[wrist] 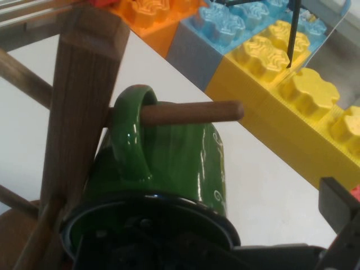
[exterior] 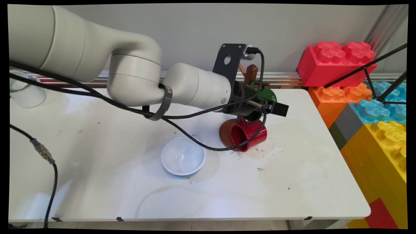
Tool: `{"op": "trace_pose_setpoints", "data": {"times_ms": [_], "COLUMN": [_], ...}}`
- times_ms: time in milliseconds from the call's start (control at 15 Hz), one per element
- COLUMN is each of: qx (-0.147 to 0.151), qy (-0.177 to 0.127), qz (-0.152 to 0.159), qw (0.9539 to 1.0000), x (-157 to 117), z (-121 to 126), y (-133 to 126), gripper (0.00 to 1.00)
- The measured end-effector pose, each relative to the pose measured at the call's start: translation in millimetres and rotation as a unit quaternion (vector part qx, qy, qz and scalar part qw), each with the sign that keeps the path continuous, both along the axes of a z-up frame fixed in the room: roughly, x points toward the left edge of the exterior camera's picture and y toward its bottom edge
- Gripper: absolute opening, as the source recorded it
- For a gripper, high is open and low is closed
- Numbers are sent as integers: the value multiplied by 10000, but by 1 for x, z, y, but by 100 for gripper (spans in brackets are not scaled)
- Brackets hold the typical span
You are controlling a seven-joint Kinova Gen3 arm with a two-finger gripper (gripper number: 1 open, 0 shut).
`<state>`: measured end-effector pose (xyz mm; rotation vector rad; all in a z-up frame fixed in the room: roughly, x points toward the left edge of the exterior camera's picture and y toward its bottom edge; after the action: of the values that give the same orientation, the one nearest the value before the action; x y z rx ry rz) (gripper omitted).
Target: Pick up the green mug from the rack, then place the picked object on the table
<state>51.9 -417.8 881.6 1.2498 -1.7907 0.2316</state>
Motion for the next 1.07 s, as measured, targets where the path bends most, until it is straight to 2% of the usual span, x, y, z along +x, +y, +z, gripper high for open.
{"op": "trace_pose_setpoints", "data": {"times_ms": [200, 267, 1067], "qx": [32, 42, 187], "qy": [60, 77, 187], "qz": [40, 65, 250], "qw": [10000, 9999, 9993], "x": [2, 3, 17], "z": [-1, -1, -2], "y": [-1, -1, 0], "gripper": [100, 0, 0]}}
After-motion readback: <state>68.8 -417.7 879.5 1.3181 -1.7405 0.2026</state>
